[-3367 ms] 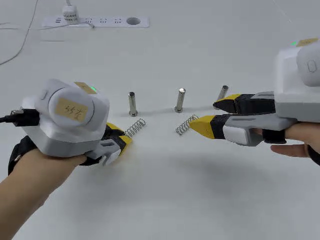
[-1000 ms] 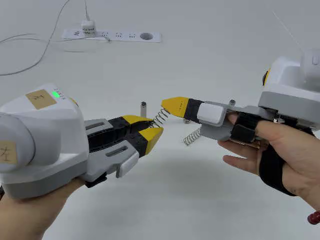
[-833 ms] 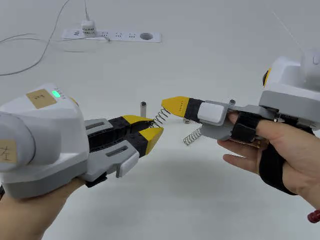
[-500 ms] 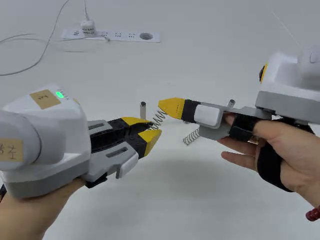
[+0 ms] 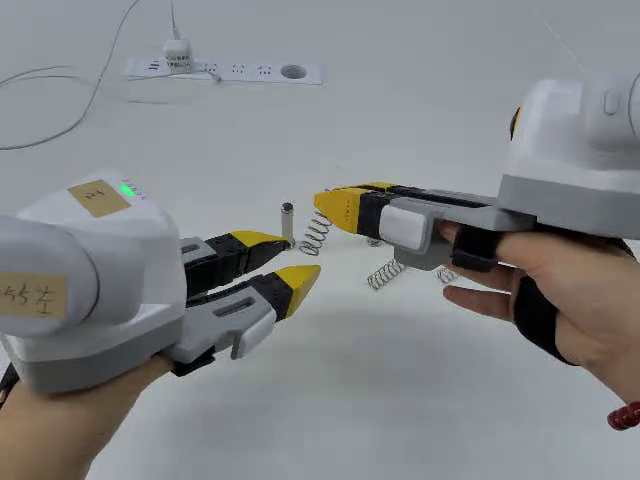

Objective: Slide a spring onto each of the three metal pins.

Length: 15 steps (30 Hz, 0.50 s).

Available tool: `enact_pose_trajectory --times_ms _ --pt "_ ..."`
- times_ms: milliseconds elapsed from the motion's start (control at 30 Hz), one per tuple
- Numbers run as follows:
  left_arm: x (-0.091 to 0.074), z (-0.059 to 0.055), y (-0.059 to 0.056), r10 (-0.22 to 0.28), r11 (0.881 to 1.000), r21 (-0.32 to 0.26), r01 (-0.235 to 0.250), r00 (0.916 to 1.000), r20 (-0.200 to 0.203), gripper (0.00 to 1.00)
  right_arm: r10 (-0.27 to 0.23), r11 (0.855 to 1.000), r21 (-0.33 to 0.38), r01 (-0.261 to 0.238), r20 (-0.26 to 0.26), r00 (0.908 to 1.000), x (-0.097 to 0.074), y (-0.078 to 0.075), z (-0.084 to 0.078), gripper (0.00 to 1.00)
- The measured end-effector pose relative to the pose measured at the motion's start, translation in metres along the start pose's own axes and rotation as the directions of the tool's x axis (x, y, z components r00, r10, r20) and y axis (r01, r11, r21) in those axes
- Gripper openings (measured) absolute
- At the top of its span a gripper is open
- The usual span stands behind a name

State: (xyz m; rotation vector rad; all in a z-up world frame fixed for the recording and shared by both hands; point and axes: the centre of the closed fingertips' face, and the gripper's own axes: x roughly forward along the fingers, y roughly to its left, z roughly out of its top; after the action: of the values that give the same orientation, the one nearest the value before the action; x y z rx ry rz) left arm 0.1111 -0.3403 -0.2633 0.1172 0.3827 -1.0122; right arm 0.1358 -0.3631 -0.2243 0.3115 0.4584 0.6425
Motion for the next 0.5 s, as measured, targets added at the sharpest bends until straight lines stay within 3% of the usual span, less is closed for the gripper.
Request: enact_pose_trajectory --times_ms 200,367,500 --pt "0.000 -0.009 0.004 0.016 1.000 -0.008 -0.017 0.9994 -0.032 0.33 -0.007 0.997 -0.078 0.007 0.005 1.0000 0.006 -0.005 0.008 0.11" --pt "0.001 -0.011 0.005 0.026 1.000 0.006 -0.026 0.9990 -0.036 0.36 -0.013 0.985 -0.170 0.016 0.020 0.9997 0.014 -0.009 0.014 0.11" --pt "0.001 -0.011 0.007 0.038 0.999 0.013 -0.037 0.9988 -0.032 0.40 -0.032 0.984 -0.174 0.035 0.023 0.9992 0.022 -0.014 0.016 0.11"
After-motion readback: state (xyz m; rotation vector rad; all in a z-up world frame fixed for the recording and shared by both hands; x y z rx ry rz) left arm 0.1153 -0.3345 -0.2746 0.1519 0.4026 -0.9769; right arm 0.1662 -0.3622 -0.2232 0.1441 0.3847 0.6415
